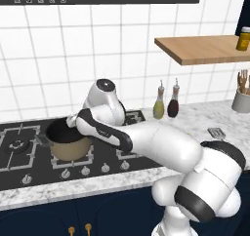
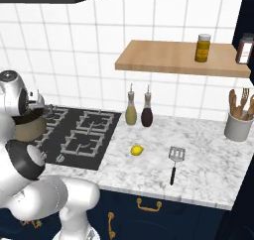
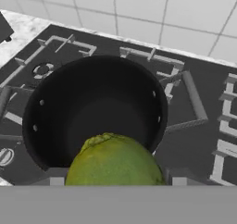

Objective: Put the lime and lemon in the pot. Retrieve the spatula and lightly stir the vegetables in the pot.

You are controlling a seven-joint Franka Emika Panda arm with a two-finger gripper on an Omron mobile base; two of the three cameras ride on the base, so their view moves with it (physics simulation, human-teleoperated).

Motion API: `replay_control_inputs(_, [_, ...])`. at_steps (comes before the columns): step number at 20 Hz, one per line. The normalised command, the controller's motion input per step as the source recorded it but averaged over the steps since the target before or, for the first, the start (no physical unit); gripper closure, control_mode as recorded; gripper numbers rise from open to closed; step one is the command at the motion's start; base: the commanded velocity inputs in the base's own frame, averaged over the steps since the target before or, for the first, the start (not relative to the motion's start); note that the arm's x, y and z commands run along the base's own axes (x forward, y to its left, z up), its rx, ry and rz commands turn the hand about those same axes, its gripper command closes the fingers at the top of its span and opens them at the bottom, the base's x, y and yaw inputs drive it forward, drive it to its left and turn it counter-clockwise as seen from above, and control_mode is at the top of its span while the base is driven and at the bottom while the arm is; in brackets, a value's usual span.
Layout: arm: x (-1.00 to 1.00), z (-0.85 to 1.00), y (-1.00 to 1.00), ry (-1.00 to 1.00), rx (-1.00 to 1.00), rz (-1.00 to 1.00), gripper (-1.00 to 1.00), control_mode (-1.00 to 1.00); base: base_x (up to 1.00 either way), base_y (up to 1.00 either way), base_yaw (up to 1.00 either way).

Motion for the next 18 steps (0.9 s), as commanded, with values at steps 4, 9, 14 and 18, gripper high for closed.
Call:
replay_control_inputs(4, [0.49, -0.34, 0.63, 0.00, -0.18, 0.00, 1.00, -1.00, 0.00, 0.00, 0.00])
replay_control_inputs(9, [0.49, -0.55, 0.42, 0.07, -0.14, 0.00, 1.00, -1.00, 0.00, 0.00, 0.00])
replay_control_inputs(14, [0.47, -0.47, 0.29, 0.13, -0.05, 0.00, 1.00, -1.00, 0.00, 0.00, 0.00])
replay_control_inputs(18, [0.41, -0.41, 0.19, 0.12, -0.03, 0.00, 1.00, -1.00, 0.00, 0.00, 0.00])
